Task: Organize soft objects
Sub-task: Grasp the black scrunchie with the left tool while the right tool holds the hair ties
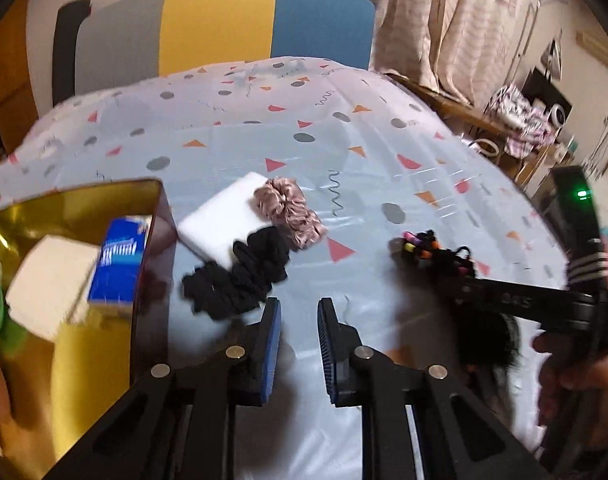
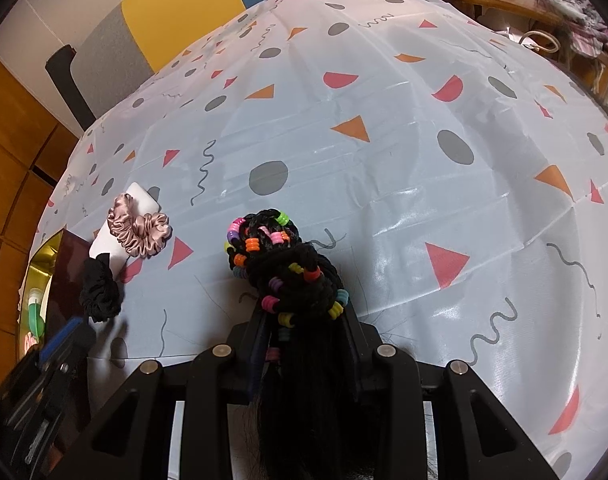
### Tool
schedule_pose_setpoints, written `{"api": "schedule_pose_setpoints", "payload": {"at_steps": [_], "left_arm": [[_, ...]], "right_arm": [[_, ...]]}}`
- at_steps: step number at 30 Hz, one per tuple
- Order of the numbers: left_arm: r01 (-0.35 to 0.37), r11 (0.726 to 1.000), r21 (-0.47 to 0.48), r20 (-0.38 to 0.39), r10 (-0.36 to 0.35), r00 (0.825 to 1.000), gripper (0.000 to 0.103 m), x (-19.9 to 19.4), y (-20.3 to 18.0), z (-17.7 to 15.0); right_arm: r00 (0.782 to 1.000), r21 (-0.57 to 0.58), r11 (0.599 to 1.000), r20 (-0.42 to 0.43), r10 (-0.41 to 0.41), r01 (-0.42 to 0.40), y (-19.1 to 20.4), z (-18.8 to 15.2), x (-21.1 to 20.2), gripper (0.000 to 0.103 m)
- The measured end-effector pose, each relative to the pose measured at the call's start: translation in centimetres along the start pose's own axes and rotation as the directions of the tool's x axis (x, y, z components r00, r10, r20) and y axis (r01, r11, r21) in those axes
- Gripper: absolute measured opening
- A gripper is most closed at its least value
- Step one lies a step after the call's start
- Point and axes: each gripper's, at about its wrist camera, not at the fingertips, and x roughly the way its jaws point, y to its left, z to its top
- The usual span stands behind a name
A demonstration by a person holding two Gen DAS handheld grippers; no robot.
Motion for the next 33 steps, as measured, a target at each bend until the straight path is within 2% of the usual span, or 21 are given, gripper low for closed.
{"api": "schedule_pose_setpoints", "payload": {"at_steps": [3,8,9,10,11,13,16,19,21,22,23,26,30,33], "left_arm": [[0.041,0.999,-0.023,-0.01,-0.042,0.999,0.018,-0.9,0.0,-0.9],[0.014,1.0,0.027,-0.001,-0.013,1.0,0.02,-1.0,-0.6,-0.5],[-0.002,1.0,0.028,0.001,0.002,1.0,0.024,-0.9,-0.5,-0.2],[-0.032,0.999,0.033,-0.001,0.032,0.999,0.037,-0.6,-0.6,0.3],[-0.056,0.998,0.037,0.0,0.056,0.998,0.045,-0.3,-0.6,0.7],[-0.132,0.989,0.066,0.001,0.132,0.991,0.045,0.7,-0.8,1.6],[-0.208,0.969,0.132,-0.024,0.213,0.977,0.046,2.6,-1.1,2.4],[-0.226,0.958,0.176,-0.08,0.242,0.967,0.046,4.6,-1.0,2.4],[-0.278,0.93,0.241,-0.064,0.302,0.951,0.046,5.3,-1.6,2.1],[-0.265,0.929,0.259,-0.065,0.29,0.955,0.044,5.7,-1.8,2.0],[-0.248,0.934,0.258,-0.07,0.274,0.959,0.034,5.9,-1.9,1.9],[-0.238,0.95,0.204,-0.083,0.259,0.962,0.018,6.1,-1.3,1.7],[-0.121,0.99,0.076,-0.055,0.125,0.991,0.013,3.7,0.1,1.5],[-0.018,1.0,0.001,-0.009,0.018,1.0,0.013,1.0,0.6,1.1]], "right_arm": [[1.0,-0.025,1.0,0.001,-0.015,0.015,0.3,0.0,0.0,0.033],[0.999,-0.046,0.998,0.007,-0.033,0.033,0.6,-0.1,0.0,0.033],[1.0,-0.042,0.999,0.006,-0.031,0.031,0.5,-0.1,0.0,0.033],[1.0,-0.04,0.999,0.005,-0.029,0.029,0.5,-0.1,0.0,0.033],[1.0,-0.037,0.999,0.004,-0.026,0.026,0.5,-0.1,0.1,0.033],[1.0,-0.031,0.999,0.002,-0.021,0.021,0.4,-0.1,0.1,0.033],[1.0,-0.028,0.999,0.0,-0.017,0.017,0.3,0.0,0.1,0.033],[1.0,-0.02,1.0,-0.001,-0.012,0.012,0.3,0.1,0.2,0.033],[1.0,-0.016,1.0,-0.002,-0.008,0.008,0.3,0.1,0.2,0.033],[1.0,-0.014,1.0,-0.003,-0.006,0.005,0.2,0.2,0.1,0.034],[1.0,-0.013,1.0,-0.003,-0.004,0.003,0.2,0.2,0.1,0.034],[1.0,-0.006,1.0,-0.002,0.003,-0.003,0.1,0.1,0.1,0.034],[1.0,-0.01,1.0,-0.002,0.003,-0.003,0.1,0.2,0.1,0.034],[1.0,-0.014,1.0,-0.001,0.0,0.0,0.2,0.2,0.1,0.034]]}}
